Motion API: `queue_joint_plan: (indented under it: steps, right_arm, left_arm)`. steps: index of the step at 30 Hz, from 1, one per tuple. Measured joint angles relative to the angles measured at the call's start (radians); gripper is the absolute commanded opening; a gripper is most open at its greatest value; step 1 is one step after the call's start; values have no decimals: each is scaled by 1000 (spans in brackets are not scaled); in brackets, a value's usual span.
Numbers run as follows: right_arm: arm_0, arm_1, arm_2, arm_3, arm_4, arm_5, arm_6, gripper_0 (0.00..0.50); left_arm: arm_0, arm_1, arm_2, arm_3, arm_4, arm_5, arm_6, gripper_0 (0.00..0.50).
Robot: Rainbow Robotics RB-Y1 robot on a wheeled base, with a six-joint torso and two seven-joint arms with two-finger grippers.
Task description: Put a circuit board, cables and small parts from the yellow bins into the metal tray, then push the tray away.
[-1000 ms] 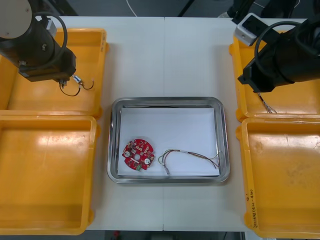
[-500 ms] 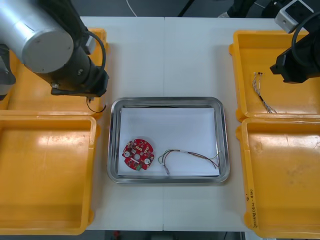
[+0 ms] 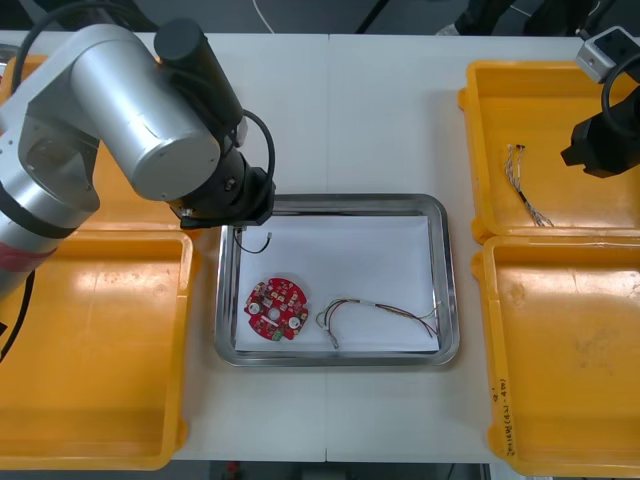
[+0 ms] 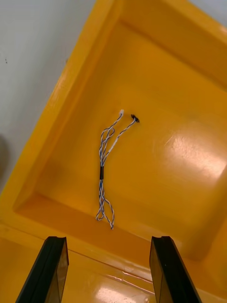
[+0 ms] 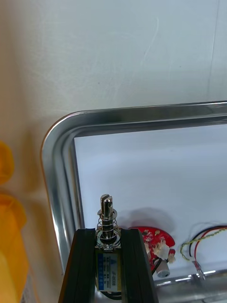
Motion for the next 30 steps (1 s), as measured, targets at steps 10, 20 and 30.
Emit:
queue_joint_plan:
  steps: [10, 20, 30]
  right_arm:
    - [-51, 0, 0, 164, 34, 0, 0, 500]
    - [-77, 0, 0, 322, 45, 0, 0, 500]
    - [-86, 0, 2, 417, 56, -84, 0, 500]
  left_arm:
    - [0, -25, -125, 123, -51, -139, 0, 1]
    - [0, -34, -184, 173, -79, -198, 0, 2]
    - [0, -35, -188, 194, -79, -224, 0, 391]
